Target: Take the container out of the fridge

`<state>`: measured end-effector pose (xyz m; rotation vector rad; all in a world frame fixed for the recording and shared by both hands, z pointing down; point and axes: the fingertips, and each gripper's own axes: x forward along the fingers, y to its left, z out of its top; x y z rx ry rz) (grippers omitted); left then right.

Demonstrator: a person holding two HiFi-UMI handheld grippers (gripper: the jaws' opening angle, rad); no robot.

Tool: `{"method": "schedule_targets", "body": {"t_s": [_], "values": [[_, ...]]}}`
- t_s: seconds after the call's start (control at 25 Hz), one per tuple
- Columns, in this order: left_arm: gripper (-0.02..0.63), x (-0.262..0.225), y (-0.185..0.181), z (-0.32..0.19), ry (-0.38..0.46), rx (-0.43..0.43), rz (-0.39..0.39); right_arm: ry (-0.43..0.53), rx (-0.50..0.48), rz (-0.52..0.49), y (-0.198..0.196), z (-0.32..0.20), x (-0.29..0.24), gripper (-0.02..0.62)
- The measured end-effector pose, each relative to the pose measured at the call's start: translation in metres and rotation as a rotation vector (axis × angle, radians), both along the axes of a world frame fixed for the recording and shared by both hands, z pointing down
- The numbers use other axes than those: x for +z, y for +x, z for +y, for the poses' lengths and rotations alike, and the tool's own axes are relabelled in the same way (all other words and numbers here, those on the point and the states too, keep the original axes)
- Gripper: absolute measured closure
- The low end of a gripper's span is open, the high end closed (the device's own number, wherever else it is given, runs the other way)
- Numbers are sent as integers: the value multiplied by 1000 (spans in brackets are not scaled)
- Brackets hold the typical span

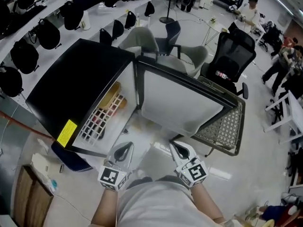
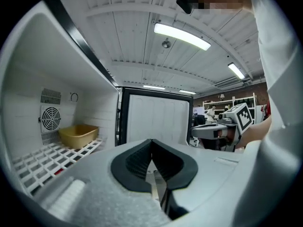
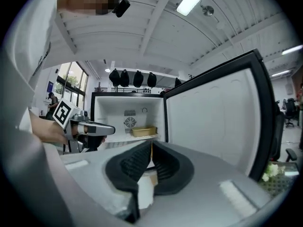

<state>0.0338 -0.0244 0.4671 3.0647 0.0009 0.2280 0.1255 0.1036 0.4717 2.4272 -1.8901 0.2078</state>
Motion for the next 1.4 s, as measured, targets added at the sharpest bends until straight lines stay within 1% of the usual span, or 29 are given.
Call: {"method": "schedule_targets", "body": {"t_s": [0.24, 0.4, 0.76, 0.96, 1.2, 1.32, 1.4], "values": [[597, 11, -20, -31, -10, -95, -16, 2, -104, 10, -2, -47, -1, 584], [597, 14, -28, -44, -14, -172, -27, 2, -203, 22, -3, -77, -3, 584], [597, 14, -33, -70, -52, -414, -45, -18, -472, 23, 7, -142, -8, 584], [597, 11, -42, -79, -52, -543, -53, -31, -612, 24, 7, -175, -5, 584], [597, 17, -66, -80, -53, -695, -71, -64, -779, 133, -9, -204, 11, 584], [597, 18, -81, -79, -58, -769, -77, -75, -837, 188, -21, -221, 12, 584], [597, 20, -89, -76, -65, -813, -80, -101, -863, 259, -26, -231, 17, 584]]}}
